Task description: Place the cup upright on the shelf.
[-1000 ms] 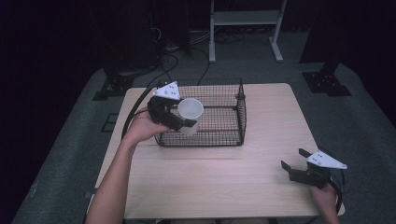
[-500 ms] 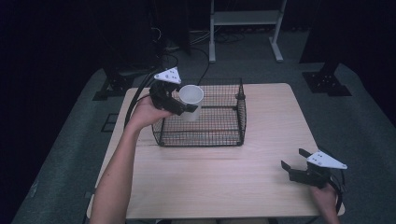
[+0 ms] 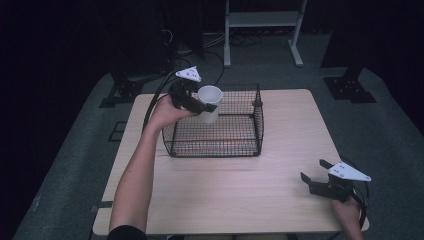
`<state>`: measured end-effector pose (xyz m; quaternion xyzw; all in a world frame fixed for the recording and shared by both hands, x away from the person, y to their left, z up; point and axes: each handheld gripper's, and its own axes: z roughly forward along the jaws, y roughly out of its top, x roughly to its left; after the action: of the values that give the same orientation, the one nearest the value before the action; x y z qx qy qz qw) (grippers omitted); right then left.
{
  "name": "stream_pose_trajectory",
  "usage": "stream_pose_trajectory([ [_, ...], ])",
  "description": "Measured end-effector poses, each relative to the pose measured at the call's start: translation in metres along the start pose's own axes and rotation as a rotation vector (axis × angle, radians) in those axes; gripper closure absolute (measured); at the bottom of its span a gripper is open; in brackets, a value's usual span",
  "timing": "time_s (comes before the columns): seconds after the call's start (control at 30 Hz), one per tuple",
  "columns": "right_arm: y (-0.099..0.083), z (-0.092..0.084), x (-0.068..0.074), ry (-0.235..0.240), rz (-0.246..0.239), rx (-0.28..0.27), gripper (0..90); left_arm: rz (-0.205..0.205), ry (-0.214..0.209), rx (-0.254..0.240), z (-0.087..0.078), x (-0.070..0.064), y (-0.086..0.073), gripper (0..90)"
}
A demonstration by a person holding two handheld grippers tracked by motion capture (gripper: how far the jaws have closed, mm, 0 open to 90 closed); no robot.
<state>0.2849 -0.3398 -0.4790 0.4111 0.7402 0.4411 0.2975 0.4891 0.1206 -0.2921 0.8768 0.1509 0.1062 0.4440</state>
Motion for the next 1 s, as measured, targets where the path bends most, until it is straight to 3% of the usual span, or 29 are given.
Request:
stream_pose_trajectory([
  [0.4, 0.0, 0.0, 0.0, 0.005, 0.001, -0.005, 13.3, -0.043, -0.02, 0.052, 0.033, 0.011, -0.015, 20.4],
  [1.0, 0.0, -0.001, 0.0, 0.007, 0.001, -0.008, 13.3, -0.072, -0.031, 0.069, 0.066, 0.019, -0.029, 20.4],
])
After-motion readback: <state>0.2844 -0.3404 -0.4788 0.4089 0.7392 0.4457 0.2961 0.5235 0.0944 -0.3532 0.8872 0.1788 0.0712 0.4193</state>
